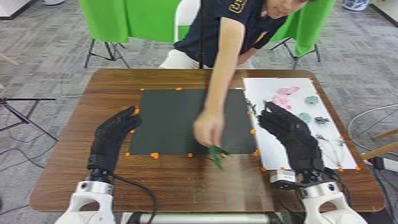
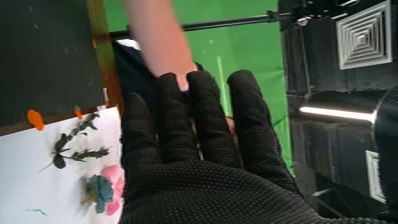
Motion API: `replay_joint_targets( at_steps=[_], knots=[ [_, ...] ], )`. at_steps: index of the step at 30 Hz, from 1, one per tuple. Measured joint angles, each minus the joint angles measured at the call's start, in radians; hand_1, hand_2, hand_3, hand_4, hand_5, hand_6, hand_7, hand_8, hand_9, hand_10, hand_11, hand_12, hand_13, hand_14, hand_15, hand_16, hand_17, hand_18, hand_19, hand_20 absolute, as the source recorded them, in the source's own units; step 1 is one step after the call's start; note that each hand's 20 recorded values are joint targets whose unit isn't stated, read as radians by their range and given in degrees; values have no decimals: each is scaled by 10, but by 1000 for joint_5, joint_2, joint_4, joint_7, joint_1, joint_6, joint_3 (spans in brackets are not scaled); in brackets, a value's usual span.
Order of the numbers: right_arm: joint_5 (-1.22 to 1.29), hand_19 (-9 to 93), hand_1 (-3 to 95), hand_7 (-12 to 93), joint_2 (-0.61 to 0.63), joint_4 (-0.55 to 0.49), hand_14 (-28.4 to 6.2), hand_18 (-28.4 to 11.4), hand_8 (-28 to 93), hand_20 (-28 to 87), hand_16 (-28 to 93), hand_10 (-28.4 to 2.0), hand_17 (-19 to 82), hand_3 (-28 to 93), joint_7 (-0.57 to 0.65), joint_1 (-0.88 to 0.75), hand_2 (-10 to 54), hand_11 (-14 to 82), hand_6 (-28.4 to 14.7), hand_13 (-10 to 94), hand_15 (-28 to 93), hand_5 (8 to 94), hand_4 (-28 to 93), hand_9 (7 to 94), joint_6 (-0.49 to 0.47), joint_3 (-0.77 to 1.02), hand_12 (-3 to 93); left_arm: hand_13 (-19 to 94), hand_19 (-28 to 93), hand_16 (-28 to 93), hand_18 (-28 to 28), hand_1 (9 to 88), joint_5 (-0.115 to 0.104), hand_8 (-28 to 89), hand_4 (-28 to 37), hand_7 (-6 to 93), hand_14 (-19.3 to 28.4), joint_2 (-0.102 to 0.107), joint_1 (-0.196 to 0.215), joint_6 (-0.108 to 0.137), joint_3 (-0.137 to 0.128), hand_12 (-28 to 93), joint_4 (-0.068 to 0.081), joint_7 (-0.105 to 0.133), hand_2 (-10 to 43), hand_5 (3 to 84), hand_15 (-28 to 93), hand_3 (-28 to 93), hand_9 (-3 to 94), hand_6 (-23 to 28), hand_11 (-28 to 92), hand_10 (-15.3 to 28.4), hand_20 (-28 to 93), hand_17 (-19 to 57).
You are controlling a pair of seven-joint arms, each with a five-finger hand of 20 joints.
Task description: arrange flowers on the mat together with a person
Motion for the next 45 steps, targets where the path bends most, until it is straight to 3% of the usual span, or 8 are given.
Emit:
replay_joint_targets(
  at_steps=[16, 21, 26, 32, 45],
  knots=[
    [-1, 31, 130, 110, 7, 0, -131, -134, -87, 237, 143, -148, 178, 742, -5, 0, -95, 51, -26, 342, 110, 422, -253, 441, 14, -3, 135, 369, 99, 35, 132, 262, -2, -60, -209, 116, 172, 4, 2, 1, -8, 129, 1, 2, -13, 452, 122, 628, 458, 47, 165, 135, 174, 46],
    [-1, 30, 128, 109, 8, -1, -131, -133, -87, 238, 142, -147, 179, 746, -4, 0, -95, 51, -27, 341, 110, 423, -253, 442, 16, -3, 136, 369, 101, 33, 126, 262, -2, -59, -208, 114, 171, 4, 5, 12, -26, 128, 1, 7, -11, 454, 115, 626, 459, 47, 163, 136, 176, 54],
    [-1, 30, 130, 109, 8, -1, -131, -133, -87, 238, 142, -146, 179, 749, -4, 0, -95, 51, -27, 340, 110, 423, -255, 441, 17, -3, 136, 370, 101, 34, 125, 255, -5, -59, -205, 114, 173, 3, 5, 20, -62, 129, 1, 17, -10, 455, 115, 632, 459, 46, 164, 137, 177, 57],
    [-1, 31, 130, 108, 8, -1, -130, -134, -86, 238, 142, -146, 179, 750, -3, 0, -95, 51, -26, 340, 109, 420, -257, 441, 18, -3, 136, 374, 101, 34, 125, 249, -36, -60, -208, 116, 174, 2, 14, 32, -98, 129, 1, 31, -8, 457, 119, 638, 462, 45, 164, 138, 179, 57],
    [-1, 47, 140, 111, 11, -1, -128, -128, -87, 256, 139, -144, 201, 759, -5, 0, -95, 51, -28, 346, 110, 419, -260, 440, 25, -4, 137, 376, 100, 32, 125, 246, -43, -60, -208, 114, 175, 3, 37, 35, -103, 129, 1, 33, -8, 459, 122, 641, 464, 46, 163, 137, 179, 57]
  ],
)
